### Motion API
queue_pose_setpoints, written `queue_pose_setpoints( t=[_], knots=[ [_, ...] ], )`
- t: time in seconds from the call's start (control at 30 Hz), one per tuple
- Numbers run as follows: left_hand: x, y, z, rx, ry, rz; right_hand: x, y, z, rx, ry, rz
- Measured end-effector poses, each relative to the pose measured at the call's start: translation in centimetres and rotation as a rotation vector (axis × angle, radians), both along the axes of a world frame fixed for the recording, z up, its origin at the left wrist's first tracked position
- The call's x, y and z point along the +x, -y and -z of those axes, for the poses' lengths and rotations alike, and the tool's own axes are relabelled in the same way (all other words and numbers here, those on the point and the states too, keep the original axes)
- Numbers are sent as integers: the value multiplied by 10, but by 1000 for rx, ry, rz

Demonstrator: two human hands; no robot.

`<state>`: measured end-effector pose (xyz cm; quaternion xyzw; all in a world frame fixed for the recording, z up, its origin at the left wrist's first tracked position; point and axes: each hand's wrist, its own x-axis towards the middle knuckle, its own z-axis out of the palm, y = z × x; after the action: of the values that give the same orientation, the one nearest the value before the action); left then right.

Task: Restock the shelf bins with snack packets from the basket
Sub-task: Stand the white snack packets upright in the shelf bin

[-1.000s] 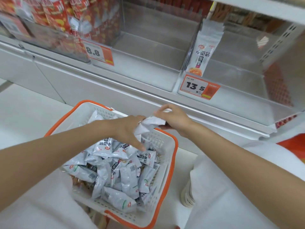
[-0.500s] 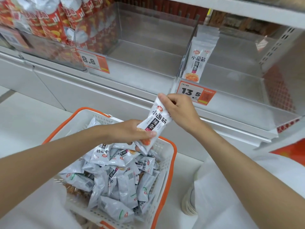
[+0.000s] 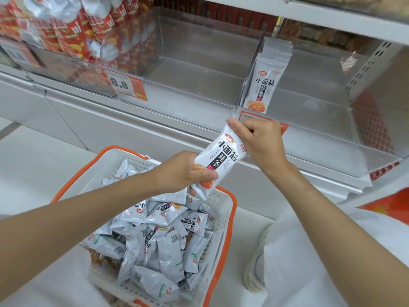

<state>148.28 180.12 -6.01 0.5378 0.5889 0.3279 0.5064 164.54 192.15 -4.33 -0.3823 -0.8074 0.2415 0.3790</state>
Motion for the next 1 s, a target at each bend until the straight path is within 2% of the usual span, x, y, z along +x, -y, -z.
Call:
queue_pose_setpoints(
  t=[0.07,0.13,0.23,0.33,0.37,0.43,0.5,0.57,0.63,0.7,0.77,1.0],
  knots=[
    [0,-2,-4,29,-19,6,0,-3,-2,132,40,19],
    [-3,-3,-6,48,-26,1,-1,0,-5,97,7,18],
    [-7,-3,-7,78,-7,-58,-3,5,-17,-263,-191,-31],
    [-6,-9,-10,110,24,-133,2,9,-23,-643,-198,-145],
    [-4,-12,-13,114,27,-137,4,11,-22,-740,-191,-201],
    [0,-18,-19,114,20,-103,7,15,-21,-805,-220,-249],
    [1,-26,-24,115,-5,-42,10,17,-29,-751,-288,-196],
    [-2,-36,-33,169,-140,4,21,11,-45,-621,-354,-121],
    [-6,-52,-44,274,-301,-54,39,-1,-65,-398,-390,-42],
    [-6,-70,-57,383,-366,-156,59,-15,-82,-173,-390,59],
    [0,-91,-69,473,-401,-207,72,-31,-89,-51,-349,123],
    [20,-187,-97,579,-613,-157,46,-105,-54,-230,56,196]
  ],
)
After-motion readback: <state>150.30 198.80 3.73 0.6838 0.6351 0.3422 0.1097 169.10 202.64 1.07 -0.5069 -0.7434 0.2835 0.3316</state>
